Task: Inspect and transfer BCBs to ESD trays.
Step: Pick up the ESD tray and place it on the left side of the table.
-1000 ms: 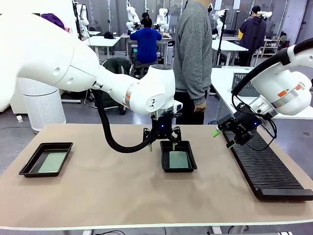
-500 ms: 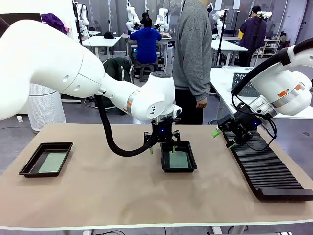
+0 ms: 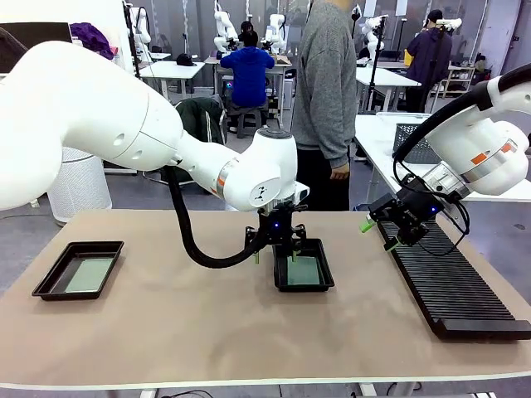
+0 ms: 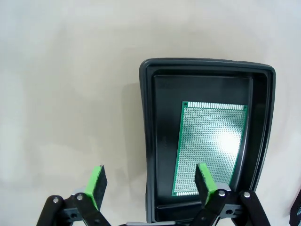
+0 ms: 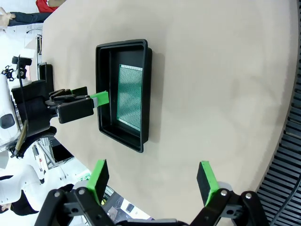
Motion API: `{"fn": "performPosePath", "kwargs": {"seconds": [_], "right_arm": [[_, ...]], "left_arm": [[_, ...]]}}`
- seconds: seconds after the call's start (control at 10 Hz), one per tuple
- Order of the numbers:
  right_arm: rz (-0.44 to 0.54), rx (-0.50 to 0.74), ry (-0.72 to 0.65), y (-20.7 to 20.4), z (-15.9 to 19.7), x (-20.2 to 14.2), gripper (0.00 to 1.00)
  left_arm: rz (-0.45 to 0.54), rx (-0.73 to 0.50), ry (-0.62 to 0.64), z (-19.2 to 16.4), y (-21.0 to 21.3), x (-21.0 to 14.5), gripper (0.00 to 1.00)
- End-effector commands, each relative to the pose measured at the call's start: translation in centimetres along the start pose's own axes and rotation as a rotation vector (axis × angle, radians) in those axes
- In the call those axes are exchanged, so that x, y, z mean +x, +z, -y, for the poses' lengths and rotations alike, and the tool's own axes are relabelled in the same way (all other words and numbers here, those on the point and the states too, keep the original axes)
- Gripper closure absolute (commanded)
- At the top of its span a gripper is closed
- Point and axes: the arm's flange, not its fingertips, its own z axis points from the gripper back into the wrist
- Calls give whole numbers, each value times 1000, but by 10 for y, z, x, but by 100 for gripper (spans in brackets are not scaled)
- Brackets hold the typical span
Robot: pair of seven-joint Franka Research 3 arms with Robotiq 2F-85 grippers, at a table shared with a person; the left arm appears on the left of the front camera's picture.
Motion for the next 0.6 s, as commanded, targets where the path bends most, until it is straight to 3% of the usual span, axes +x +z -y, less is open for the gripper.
{"fn": "performPosePath", "kwargs": {"seconds": [0.0, 0.5], "right_arm": [[7, -5, -1, 0, 0, 0, 0], [7, -5, -1, 0, 0, 0, 0]], "left_arm": [[60, 30, 23, 2, -6, 0, 5], [75, 28, 16, 3, -11, 1, 27]]}}
